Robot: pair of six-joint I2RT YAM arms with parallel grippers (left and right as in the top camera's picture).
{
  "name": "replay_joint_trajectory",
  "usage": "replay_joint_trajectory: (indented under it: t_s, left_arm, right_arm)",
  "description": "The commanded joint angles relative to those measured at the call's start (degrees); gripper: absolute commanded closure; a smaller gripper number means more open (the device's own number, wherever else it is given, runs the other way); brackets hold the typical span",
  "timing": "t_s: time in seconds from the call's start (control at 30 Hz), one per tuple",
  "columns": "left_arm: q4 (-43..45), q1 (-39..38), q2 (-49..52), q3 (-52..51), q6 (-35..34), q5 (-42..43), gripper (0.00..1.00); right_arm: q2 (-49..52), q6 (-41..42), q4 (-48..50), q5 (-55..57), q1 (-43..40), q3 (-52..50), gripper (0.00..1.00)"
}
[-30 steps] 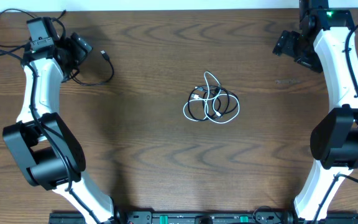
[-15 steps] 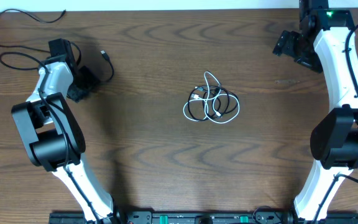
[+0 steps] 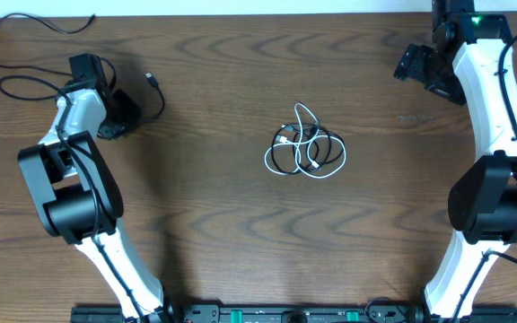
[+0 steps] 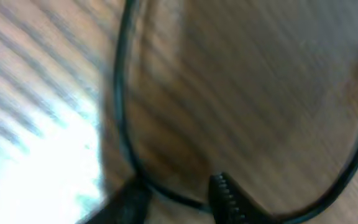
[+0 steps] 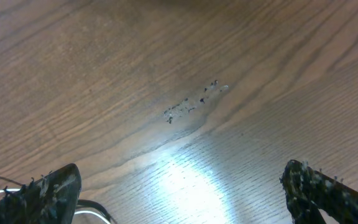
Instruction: Untangle cables
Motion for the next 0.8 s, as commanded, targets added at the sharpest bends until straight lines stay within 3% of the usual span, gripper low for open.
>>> replay_joint_trajectory:
  t_s: [0.0,0.1,0.27,0.4,0.57,0.63,0.7,0.73,0.77]
  left_arm:
    - [1.6,-1.5,3.6,-0.4,-4.0,2.5,0.8]
    - [5.5,-2.7,3.6,-0.4,-7.6,4.5,0.92]
    - [17.1,-4.6,3.6,-0.4,-13.0,13.6,0.92]
    - [25.8,-6.1,3.6,-0.4,-21.9,14.6,0.92]
    - [34.9,-6.4,3.5,-0.1,-23.6,18.2,0.92]
    - [36.5,-6.3,3.0,1.0,-23.6,18.4,0.76]
    - [36.5,-6.0,2.3,2.5,-23.5,18.3,0.73]
    - [36.4,-5.8,1.9,3.2,-23.5,18.4,0.65]
    - [36.4,-5.5,1.4,3.8,-23.5,18.3,0.47]
  right_arm:
    - [0.4,-0.4,-0.1,0.7,-0.4,0.2,0.01]
    - [0.4,-0.4,-0.1,0.7,-0.3,0.2,0.01]
    - [0.4,-0.4,-0.1,0.7,-0.3,0.2,0.01]
    - [0.4,-0.4,-0.1,0.7,-0.3,0.2,0.01]
    - [0.4,-0.4,-0.1,0.7,-0.3,0.2,0.01]
    - [0.4,-0.4,-0.1,0.7,-0.3,0.2,0.01]
    - [0.4,-0.4,-0.1,0.7,-0.3,0.2,0.01]
    - [0.4,-0.4,-0.1,0.7,-0.3,0.2,0.01]
    - [0.4,-0.4,-0.1,0.7,-0.3,0.2,0.01]
